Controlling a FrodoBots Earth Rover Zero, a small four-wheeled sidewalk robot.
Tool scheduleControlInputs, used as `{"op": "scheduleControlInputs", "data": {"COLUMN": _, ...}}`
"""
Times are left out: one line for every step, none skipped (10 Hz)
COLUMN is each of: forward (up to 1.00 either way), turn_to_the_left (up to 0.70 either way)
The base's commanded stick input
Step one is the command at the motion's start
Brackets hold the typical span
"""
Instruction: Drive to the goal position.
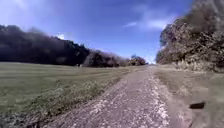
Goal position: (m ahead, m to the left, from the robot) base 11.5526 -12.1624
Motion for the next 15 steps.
{"op": "scheduleControlInputs", "data": {"forward": 0.50, "turn_to_the_left": 0.00}}
{"op": "scheduleControlInputs", "data": {"forward": 0.50, "turn_to_the_left": 0.00}}
{"op": "scheduleControlInputs", "data": {"forward": 0.50, "turn_to_the_left": 0.00}}
{"op": "scheduleControlInputs", "data": {"forward": 0.50, "turn_to_the_left": 0.00}}
{"op": "scheduleControlInputs", "data": {"forward": 0.50, "turn_to_the_left": 0.00}}
{"op": "scheduleControlInputs", "data": {"forward": 0.50, "turn_to_the_left": -0.29}}
{"op": "scheduleControlInputs", "data": {"forward": 0.50, "turn_to_the_left": -0.50}}
{"op": "scheduleControlInputs", "data": {"forward": 0.50, "turn_to_the_left": -0.50}}
{"op": "scheduleControlInputs", "data": {"forward": 0.50, "turn_to_the_left": -0.50}}
{"op": "scheduleControlInputs", "data": {"forward": 0.50, "turn_to_the_left": -0.50}}
{"op": "scheduleControlInputs", "data": {"forward": 0.50, "turn_to_the_left": -0.50}}
{"op": "scheduleControlInputs", "data": {"forward": 0.50, "turn_to_the_left": -0.50}}
{"op": "scheduleControlInputs", "data": {"forward": 0.50, "turn_to_the_left": -0.36}}
{"op": "scheduleControlInputs", "data": {"forward": 0.50, "turn_to_the_left": -0.03}}
{"op": "scheduleControlInputs", "data": {"forward": 0.50, "turn_to_the_left": 0.00}}
